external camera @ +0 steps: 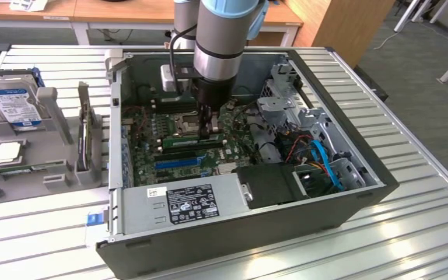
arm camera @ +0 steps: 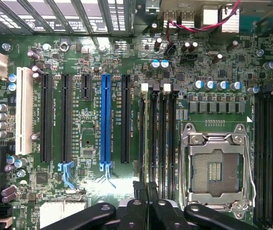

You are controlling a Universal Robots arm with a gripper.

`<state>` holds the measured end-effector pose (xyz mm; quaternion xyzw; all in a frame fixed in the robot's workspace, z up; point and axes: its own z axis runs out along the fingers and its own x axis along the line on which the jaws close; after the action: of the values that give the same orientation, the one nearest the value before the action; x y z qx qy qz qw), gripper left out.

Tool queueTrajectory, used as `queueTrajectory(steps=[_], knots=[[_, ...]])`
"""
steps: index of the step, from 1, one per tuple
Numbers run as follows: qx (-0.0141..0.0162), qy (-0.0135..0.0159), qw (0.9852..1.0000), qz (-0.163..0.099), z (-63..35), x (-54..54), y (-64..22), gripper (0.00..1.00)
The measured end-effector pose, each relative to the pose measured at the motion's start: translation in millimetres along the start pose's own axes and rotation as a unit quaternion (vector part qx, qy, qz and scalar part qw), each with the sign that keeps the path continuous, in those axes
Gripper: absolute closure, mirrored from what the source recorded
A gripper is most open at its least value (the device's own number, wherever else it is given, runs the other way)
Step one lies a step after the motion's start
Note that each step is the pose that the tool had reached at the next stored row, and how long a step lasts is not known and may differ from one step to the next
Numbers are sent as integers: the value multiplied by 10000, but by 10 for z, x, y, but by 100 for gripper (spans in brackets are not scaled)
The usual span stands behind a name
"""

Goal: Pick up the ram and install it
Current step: 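Insert the ram into the slot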

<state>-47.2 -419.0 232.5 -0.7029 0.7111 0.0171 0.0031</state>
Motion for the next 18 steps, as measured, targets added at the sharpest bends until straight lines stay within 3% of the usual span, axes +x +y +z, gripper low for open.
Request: queueTrajectory(steps=[18], knots=[[-1, 1, 10000, 0, 16, 4, 0, 89]])
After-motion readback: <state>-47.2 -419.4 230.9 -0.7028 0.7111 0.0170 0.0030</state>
